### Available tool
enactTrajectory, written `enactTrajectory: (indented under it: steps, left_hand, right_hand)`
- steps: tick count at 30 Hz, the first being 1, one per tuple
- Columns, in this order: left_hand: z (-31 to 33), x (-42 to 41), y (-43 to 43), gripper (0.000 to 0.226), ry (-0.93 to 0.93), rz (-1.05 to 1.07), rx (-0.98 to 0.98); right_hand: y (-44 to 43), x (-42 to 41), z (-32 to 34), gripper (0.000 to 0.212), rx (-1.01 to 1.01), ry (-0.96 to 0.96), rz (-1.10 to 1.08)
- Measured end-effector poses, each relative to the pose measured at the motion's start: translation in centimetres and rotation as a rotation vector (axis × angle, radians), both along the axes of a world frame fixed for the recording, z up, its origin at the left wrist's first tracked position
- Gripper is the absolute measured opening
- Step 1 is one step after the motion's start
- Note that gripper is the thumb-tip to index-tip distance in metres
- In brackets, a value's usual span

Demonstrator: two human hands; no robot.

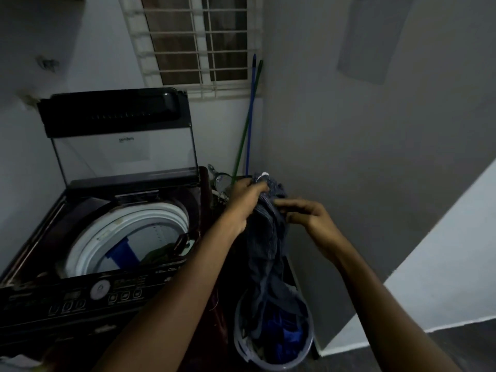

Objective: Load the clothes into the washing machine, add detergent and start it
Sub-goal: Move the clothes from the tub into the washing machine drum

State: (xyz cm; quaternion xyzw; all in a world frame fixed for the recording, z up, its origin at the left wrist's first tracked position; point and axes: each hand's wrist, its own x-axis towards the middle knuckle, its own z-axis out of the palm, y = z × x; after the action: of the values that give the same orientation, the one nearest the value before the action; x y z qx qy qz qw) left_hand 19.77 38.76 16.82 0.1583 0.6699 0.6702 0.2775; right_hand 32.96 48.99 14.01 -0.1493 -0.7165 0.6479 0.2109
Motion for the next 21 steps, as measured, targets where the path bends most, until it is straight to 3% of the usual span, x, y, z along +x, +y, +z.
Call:
enactTrajectory:
  steps: [3, 5, 7, 9, 12, 14, 15, 17, 19, 21]
  left_hand:
    - [2.7, -0.1, 0.0, 0.008, 0.049, -0.017, 0.098]
    - [5.3, 0.2, 0.0, 0.013, 0.075, -0.072, 0.167]
    - [7.7, 0.9, 0.0, 0.01, 0.045, -0.153, 0.26]
    - [9.3, 1.6, -0.2, 0.011, -0.044, -0.224, 0.348]
    - [9.8, 1.2, -1.2, 0.02, -0.154, -0.189, 0.439]
    - [8.3, -0.7, -2.5, 0.02, -0.083, -0.042, 0.428]
    - [6.9, -2.2, -3.0, 0.017, 0.008, 0.054, 0.355]
    - [3.0, -4.8, -4.1, 0.026, 0.228, 0.161, 0.022]
    - [-1.0, -5.4, -4.8, 0.031, 0.369, 0.087, -0.371]
    - [-3.8, -4.7, -4.8, 0.04, 0.391, -0.058, -0.462]
  right_hand:
    - [2.6, 1.2, -1.4, 0.063, 0.035, -0.026, -0.145]
    - [3.3, 1.5, -2.1, 0.093, 0.059, -0.137, -0.012]
    - [2.3, 0.6, -2.6, 0.097, 0.05, -0.227, 0.2]
    - [0.8, -0.7, -3.4, 0.081, 0.11, -0.275, 0.239]
    - [0.5, -2.5, -5.3, 0.031, 0.158, -0.208, -0.051]
    - [1.6, -2.2, -5.6, 0.019, 0.031, -0.154, -0.265]
    - [2.2, -1.8, -4.9, 0.024, -0.057, -0.119, -0.355]
    - [3.8, -0.9, -3.3, 0.031, -0.164, -0.037, -0.468]
    - [5.0, -0.7, -0.6, 0.034, -0.138, -0.02, -0.482]
    - [5.2, -1.5, 2.3, 0.028, 0.008, -0.028, -0.469]
